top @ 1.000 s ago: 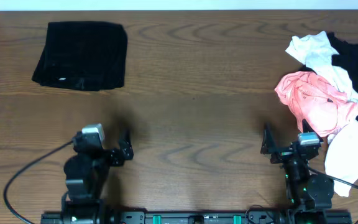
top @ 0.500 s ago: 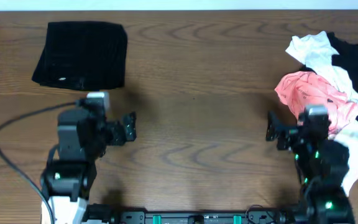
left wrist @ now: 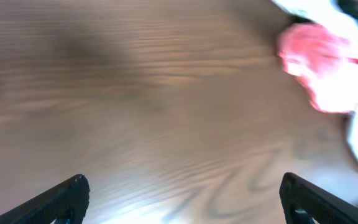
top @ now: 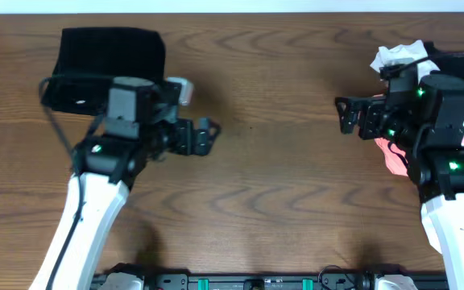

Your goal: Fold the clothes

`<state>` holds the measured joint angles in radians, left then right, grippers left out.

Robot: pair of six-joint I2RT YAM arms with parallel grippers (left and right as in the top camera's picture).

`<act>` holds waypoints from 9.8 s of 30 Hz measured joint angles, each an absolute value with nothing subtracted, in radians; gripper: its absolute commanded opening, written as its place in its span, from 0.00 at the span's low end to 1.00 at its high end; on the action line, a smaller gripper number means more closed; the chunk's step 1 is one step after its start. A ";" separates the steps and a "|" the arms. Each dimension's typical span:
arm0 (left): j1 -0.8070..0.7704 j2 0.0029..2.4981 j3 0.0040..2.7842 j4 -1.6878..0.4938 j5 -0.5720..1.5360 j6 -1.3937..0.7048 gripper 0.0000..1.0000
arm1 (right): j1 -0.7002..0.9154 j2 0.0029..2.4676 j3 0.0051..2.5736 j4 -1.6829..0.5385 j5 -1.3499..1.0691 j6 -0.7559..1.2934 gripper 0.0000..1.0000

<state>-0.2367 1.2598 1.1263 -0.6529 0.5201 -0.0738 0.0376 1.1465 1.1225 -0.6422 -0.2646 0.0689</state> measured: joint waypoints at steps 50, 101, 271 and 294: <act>-0.594 1.580 1.373 -0.646 0.059 -0.183 0.98 | -0.302 1.659 1.131 -0.595 0.244 0.103 0.75; -0.436 1.562 1.373 -0.572 0.141 -0.183 0.98 | 0.003 1.266 1.676 -0.903 -0.080 -0.045 0.01; -0.190 1.790 1.335 0.805 1.161 -1.473 0.13 | 0.224 1.326 1.858 -0.832 -0.187 -0.077 0.01; 0.030 1.185 1.358 0.820 1.159 -1.435 0.12 | 0.222 1.110 1.858 -0.728 -0.159 -0.107 0.01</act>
